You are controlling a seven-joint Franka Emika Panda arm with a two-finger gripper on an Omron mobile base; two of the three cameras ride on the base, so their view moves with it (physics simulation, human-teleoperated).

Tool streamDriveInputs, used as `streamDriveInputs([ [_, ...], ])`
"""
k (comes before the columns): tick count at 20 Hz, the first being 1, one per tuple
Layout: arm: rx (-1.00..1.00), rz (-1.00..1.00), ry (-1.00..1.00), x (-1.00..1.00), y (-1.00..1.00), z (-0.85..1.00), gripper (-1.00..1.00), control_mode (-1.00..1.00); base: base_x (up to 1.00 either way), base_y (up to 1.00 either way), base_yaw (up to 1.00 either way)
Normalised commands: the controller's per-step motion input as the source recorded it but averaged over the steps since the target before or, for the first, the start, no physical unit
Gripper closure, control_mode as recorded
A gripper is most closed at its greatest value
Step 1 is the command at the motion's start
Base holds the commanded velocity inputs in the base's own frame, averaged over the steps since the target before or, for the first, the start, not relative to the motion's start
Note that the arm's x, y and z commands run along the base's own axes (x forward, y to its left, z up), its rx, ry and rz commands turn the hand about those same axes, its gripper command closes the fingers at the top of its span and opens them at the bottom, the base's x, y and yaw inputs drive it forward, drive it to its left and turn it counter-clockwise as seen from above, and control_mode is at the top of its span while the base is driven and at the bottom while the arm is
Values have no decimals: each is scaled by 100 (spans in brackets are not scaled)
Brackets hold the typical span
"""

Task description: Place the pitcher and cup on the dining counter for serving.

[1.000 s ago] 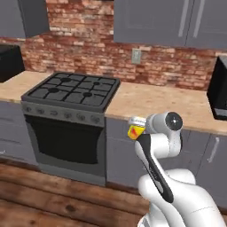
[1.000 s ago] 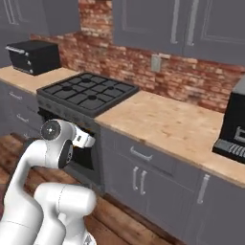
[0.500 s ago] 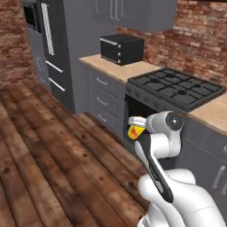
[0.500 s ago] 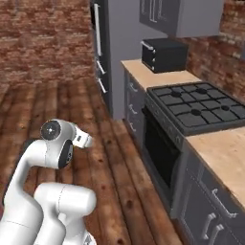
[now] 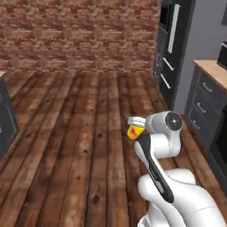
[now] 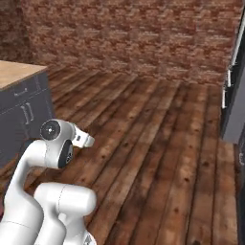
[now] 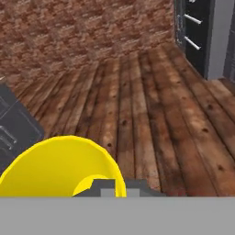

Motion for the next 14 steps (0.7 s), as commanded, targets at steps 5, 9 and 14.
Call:
streamDriveInputs([
  [5, 0, 0, 0, 0, 0, 0, 100, 100, 0, 55, 87],
  [9, 0, 0, 0, 0, 0, 0, 100, 100, 11, 33, 85],
  [14, 0, 0, 0, 0, 0, 0, 100, 100, 60, 4, 76],
])
